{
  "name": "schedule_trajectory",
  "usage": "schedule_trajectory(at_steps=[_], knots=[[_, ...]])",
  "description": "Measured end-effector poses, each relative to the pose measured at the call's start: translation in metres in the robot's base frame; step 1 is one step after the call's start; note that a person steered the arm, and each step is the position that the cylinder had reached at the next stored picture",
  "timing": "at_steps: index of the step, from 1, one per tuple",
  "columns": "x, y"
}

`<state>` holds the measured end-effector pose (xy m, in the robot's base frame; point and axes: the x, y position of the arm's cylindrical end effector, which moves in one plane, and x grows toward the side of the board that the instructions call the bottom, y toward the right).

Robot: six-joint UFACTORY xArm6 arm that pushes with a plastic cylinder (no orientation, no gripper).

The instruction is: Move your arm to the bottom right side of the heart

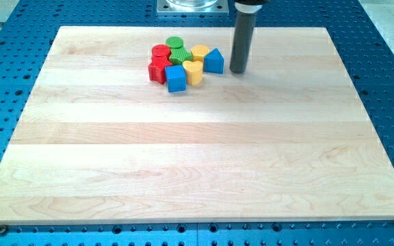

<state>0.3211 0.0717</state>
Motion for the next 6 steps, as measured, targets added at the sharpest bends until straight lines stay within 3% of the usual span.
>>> schedule_trajectory(at_steps=[3,5,6], knots=[[0.008,0.001],[0.076,0.027],[0.079,0.008]])
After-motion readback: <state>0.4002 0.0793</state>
